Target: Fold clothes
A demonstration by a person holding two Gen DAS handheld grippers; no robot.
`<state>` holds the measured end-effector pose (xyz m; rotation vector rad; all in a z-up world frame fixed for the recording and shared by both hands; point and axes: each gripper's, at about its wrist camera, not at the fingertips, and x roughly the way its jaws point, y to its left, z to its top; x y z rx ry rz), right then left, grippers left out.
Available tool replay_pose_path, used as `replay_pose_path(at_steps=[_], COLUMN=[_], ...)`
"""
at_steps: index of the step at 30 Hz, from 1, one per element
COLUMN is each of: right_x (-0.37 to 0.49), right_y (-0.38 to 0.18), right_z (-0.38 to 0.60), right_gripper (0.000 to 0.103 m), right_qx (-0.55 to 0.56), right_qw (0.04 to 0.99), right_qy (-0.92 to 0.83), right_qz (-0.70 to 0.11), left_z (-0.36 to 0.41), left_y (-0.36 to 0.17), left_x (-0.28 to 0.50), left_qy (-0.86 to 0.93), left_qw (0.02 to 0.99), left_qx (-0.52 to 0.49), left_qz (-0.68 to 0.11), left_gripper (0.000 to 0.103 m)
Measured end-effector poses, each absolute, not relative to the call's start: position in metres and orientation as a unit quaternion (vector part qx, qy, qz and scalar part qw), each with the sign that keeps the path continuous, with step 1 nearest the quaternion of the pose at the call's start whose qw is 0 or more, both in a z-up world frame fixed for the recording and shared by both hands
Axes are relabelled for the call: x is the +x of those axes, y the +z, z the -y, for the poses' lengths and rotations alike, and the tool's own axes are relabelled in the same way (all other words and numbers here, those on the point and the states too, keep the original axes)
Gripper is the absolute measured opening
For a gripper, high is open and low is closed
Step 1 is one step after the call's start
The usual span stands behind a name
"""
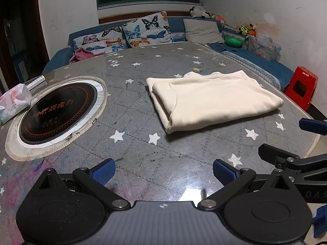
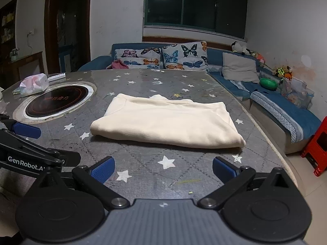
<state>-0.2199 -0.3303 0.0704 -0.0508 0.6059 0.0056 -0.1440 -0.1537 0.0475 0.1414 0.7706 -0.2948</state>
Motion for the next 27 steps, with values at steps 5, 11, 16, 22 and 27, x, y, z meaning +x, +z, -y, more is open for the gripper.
replay_pose_path(at_steps=[5,11,16,22,27], right_x=[-0.219,-0.217,-0.213,-0.207,-0.203], right_y=[0.071,0.07,0.07,0.068,0.068], right_z=[0.331,0.331,0.332,0.334,0.335], right_gripper=[0.103,0.103,0.103,0.103,0.103], right_qx=[-0.024,-0.024,-0.023,-0.021,-0.021], right_qw=[0.954,0.954,0.953,0.951,0.95], right_qy=[0.002,0.002,0.001,0.0,0.0], right_qz=[-0.298,-0.3,-0.302,-0.308,-0.31], left_z=[0.155,0.156,0.157,0.158,0.159], left_y=[0.048,0.048,0.047,0.046,0.045], left_x=[-0.144,-0.141,-0.136,-0.131,-0.126], left_qy=[-0.143,-0.142,-0.143,-0.143,-0.143], left_qw=[0.914,0.913,0.912,0.91,0.909], left_qx=[0.07,0.07,0.072,0.074,0.075], left_qz=[-0.374,-0.376,-0.379,-0.383,-0.385], left_gripper=[0.103,0.103,0.103,0.103,0.103])
